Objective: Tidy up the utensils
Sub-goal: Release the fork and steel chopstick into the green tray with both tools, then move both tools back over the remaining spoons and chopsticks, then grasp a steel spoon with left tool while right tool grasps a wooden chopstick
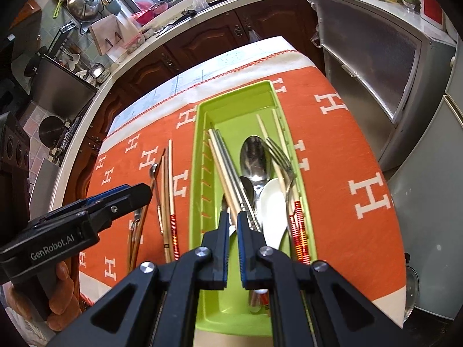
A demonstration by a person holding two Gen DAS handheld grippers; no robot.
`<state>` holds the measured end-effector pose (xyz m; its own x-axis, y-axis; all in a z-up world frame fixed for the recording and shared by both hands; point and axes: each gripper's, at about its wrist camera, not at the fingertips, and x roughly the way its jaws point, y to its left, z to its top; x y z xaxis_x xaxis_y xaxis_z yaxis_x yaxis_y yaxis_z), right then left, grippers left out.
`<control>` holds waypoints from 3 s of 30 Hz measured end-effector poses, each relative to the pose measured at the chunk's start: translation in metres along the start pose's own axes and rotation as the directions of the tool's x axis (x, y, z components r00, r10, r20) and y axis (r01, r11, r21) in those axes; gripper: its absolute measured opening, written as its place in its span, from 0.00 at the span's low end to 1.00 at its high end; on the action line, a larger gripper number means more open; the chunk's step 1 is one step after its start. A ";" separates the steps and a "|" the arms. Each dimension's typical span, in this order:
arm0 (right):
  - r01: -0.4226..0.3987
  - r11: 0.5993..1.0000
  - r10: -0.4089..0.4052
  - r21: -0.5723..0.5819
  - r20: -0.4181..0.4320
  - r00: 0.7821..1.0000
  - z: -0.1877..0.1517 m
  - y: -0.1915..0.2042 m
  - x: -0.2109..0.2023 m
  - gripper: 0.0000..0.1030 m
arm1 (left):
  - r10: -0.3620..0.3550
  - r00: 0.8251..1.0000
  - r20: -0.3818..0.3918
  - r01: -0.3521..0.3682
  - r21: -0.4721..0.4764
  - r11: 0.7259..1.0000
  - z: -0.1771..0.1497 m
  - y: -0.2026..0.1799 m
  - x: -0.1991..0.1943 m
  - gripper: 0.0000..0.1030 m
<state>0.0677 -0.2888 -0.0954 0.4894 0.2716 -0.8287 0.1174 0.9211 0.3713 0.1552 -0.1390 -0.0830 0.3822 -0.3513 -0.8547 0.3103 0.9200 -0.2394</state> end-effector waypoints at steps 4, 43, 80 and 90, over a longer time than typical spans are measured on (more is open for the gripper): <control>-0.004 1.000 0.004 -0.008 0.005 1.000 -0.003 0.007 -0.003 0.05 | 0.031 0.999 0.032 -0.031 0.014 0.999 -0.005 0.005 -0.015 0.38; -0.020 0.986 0.008 -0.164 -0.070 0.998 0.005 0.108 0.043 0.05 | 0.205 0.977 -0.065 -0.207 -0.040 0.977 -0.050 0.132 0.014 0.38; -0.095 0.972 0.052 -0.214 -0.199 0.979 0.009 0.129 0.110 0.05 | 0.140 0.988 -0.063 -0.147 -0.125 0.981 -0.060 0.166 0.029 0.04; -0.107 0.976 0.054 -0.189 -0.270 0.961 0.011 0.147 0.139 0.09 | 0.134 0.991 -0.029 -0.137 -0.201 0.970 -0.061 0.189 0.015 0.04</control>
<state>0.1621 -0.1183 -0.1514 0.2437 0.3857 -0.8898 -0.1014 0.9226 0.3722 0.1661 0.0401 -0.1693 0.3945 -0.2196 -0.8923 0.0732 0.9754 -0.2077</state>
